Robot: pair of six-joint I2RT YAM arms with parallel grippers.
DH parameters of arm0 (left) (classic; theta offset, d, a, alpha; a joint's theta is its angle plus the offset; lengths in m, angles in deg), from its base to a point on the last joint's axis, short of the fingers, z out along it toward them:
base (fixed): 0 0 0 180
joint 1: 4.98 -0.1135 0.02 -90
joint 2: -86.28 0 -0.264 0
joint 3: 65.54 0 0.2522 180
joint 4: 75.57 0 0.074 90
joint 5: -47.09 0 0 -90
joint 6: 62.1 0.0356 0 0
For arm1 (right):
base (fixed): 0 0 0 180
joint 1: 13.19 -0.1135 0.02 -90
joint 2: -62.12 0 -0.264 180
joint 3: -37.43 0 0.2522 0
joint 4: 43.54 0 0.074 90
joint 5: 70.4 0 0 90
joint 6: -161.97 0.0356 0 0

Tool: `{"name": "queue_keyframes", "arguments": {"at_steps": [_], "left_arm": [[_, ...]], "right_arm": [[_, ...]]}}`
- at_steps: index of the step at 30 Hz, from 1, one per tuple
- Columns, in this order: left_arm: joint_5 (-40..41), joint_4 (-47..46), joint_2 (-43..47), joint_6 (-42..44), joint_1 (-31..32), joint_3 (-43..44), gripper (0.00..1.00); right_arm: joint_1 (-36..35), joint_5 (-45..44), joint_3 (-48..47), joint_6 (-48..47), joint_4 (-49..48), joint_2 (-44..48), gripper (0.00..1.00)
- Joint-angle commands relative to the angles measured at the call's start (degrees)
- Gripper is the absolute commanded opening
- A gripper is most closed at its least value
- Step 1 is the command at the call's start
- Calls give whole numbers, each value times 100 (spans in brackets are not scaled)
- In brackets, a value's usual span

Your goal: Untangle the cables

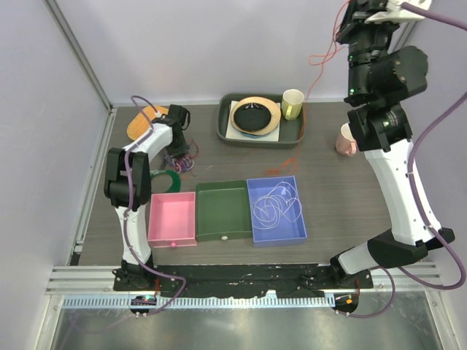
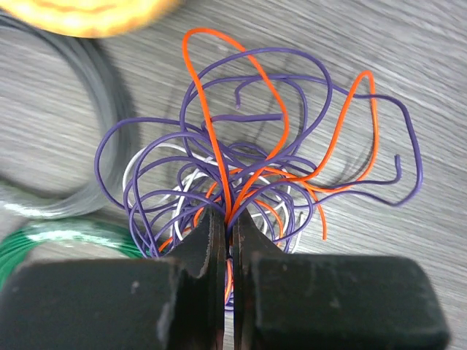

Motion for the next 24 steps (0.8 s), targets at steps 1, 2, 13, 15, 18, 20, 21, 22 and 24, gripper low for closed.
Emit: {"name": "queue_keyframes", "arguments": {"at_steps": [1,2,13,15,18,20,21,22,24], "left_arm": [[332,-15,465,-146,-409,-232,0],[297,-67,474,-155,-497,-259,0],[-1099,-656,1026,143,-541,-549,38],[-1311,-823,1272,249,-515,-724,83],[-1742,-1218,1800,503,-375,-935,100],[-1900,-1324,2176,670,-261,-997,100],[-1953,-1394,2283,897,-191,-1085,100],[-2006,-1552,2415,1021,-33,-1138,100],[-2217,-1737,2679,1337,161,-1365,100]], "right_arm": [[-7,-301,-830,-562,38,139,1],[-8,-301,-884,-624,82,131,1],[-8,780,-936,-98,381,-229,1],[1,973,-1103,-1,381,-423,1],[-8,1228,-1322,262,600,-669,1],[-8,1369,-1472,534,636,-801,1],[-8,1552,-1604,623,662,-914,1],[-34,1589,-1666,728,636,-976,1],[-60,1747,-1824,1071,558,-1134,1]]}}
